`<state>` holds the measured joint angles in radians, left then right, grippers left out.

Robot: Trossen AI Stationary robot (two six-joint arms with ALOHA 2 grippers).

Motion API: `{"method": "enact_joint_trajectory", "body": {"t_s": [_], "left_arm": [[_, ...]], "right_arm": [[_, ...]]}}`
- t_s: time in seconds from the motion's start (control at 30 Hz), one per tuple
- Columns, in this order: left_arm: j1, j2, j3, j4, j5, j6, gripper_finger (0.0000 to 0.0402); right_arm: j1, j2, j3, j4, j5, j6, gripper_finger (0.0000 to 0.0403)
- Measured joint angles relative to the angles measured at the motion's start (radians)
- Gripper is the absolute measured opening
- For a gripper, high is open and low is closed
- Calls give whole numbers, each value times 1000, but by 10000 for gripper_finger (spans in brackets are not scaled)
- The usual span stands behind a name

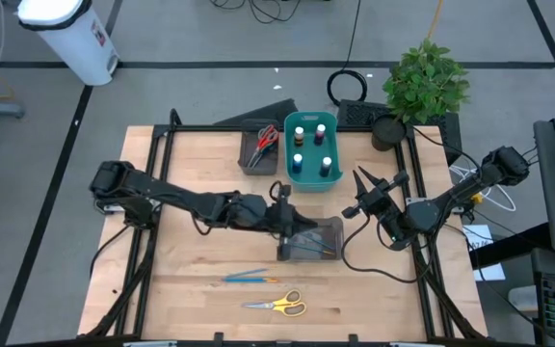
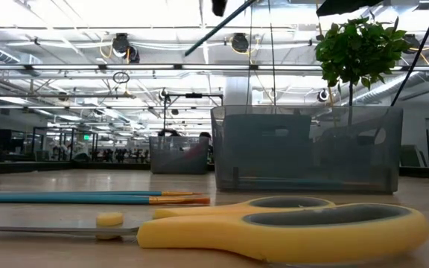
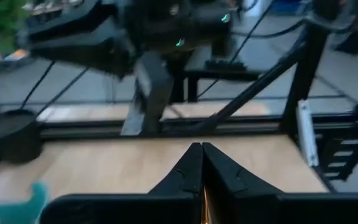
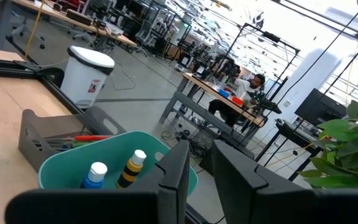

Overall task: Pick & Place Paint Supplies
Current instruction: Put the blue paint brush into the bottom black bin

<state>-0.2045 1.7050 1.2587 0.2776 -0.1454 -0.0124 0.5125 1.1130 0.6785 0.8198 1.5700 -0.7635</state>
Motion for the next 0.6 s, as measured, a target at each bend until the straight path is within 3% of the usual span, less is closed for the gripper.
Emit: {"method": "enact_joint_trajectory", "body": {"t_s": [0.23, 0.6], "left_arm": [[8, 108, 0, 195, 104, 11, 4], [44, 279, 0, 282, 104, -3, 7]], "right_arm": [[1, 0, 0, 10, 1, 0, 59], [1, 0, 0, 11, 1, 0, 59]]}}
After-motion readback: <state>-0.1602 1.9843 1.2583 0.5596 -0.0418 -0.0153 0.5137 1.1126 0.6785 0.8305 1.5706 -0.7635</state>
